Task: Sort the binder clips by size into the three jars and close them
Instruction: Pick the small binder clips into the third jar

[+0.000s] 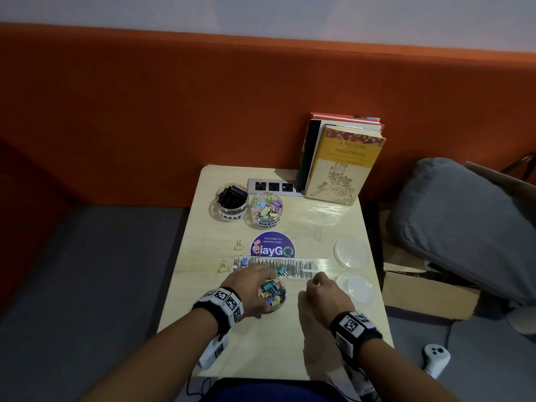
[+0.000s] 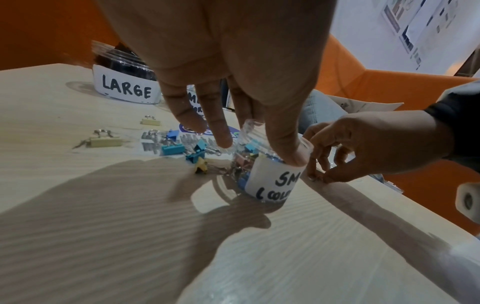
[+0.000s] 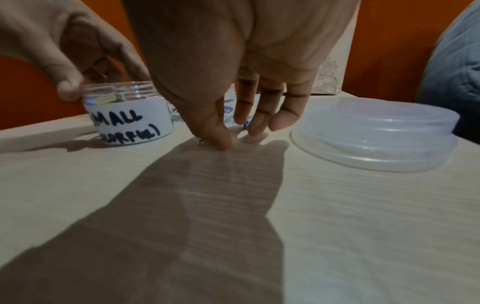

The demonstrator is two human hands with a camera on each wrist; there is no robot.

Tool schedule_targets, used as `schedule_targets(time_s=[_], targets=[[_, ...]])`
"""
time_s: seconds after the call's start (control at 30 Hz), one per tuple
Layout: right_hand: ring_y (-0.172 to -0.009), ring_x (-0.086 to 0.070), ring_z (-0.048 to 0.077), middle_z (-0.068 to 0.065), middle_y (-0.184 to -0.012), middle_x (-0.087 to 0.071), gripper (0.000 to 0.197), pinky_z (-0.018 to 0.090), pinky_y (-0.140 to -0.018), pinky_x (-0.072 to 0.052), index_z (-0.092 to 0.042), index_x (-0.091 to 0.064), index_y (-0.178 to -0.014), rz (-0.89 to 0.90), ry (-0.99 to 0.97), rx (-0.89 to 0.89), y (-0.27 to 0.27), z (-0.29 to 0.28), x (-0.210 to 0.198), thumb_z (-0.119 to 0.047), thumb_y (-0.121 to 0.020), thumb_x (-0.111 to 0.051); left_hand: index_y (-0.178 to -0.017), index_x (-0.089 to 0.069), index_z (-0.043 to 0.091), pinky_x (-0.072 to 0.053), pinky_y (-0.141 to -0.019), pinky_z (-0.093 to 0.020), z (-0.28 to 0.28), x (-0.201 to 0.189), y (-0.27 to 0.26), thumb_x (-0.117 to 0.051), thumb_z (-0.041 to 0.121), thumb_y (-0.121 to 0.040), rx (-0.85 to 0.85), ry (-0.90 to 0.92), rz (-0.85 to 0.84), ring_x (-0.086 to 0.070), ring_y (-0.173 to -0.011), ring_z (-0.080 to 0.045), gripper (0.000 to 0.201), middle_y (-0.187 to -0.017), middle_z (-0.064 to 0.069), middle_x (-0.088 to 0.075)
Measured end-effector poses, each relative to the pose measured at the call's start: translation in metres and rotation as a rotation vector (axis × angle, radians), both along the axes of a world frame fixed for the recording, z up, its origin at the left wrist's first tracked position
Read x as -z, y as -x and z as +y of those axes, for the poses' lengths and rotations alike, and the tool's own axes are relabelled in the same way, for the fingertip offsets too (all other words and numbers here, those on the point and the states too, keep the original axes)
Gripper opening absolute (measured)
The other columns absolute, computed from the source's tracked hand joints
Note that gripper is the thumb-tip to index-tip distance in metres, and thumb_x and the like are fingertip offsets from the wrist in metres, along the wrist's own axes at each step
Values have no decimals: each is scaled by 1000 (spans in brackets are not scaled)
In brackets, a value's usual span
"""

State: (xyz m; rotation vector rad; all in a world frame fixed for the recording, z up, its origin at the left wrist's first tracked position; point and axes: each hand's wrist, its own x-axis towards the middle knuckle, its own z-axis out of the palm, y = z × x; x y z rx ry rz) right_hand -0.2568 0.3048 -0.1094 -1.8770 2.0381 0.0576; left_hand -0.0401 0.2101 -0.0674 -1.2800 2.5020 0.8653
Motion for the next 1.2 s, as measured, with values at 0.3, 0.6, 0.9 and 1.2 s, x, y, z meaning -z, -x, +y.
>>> schedule_targets(time_s=[0.3, 0.6, 0.9, 1.2], targets=[[-81, -57, 25, 5, -94, -55, 12, 28, -67, -41, -14, -55, -93, -97, -81, 23, -8, -6, -6, -24, -91, -50, -135, -52, 34, -48, -96, -32, 1, 6, -2, -86, 41, -65, -39, -13, 27, -54, -118, -17, 78, -133, 11, -51], [-74, -59, 7, -9, -94, -61, 18, 13, -60, -44, -21, -60, -93, -585, 81, -21, -24, -27, -38, -23, -77, -69, -125, -56, 37, -51, -87, -32, -1, 3, 1, -87, 40, -59, -35, -6, 12, -58, -106, -16, 73, -118, 12, -54], [-91, -60, 25, 6, -107, -53, 21, 27, -74, -45, -14, -58, -110, -102, -41, 167, 11, -7, -12, -22, -90, -53, -137, -51, 32, -47, -96, -32, 0, 3, -2, -86, 41, -66, -31, -12, 11, -54, -119, -18, 79, -133, 9, -52], [-80, -52, 21, 3, -91, -57, 6, 22, -68, -34, -22, -57, -91, -162, -70, 219, 0, -11, -10, -23, -94, -52, -137, -51, 31, -46, -98, -32, -1, -2, 0, -85, 42, -67, -19, -15, 6, -53, -120, -19, 78, -134, 8, -52]])
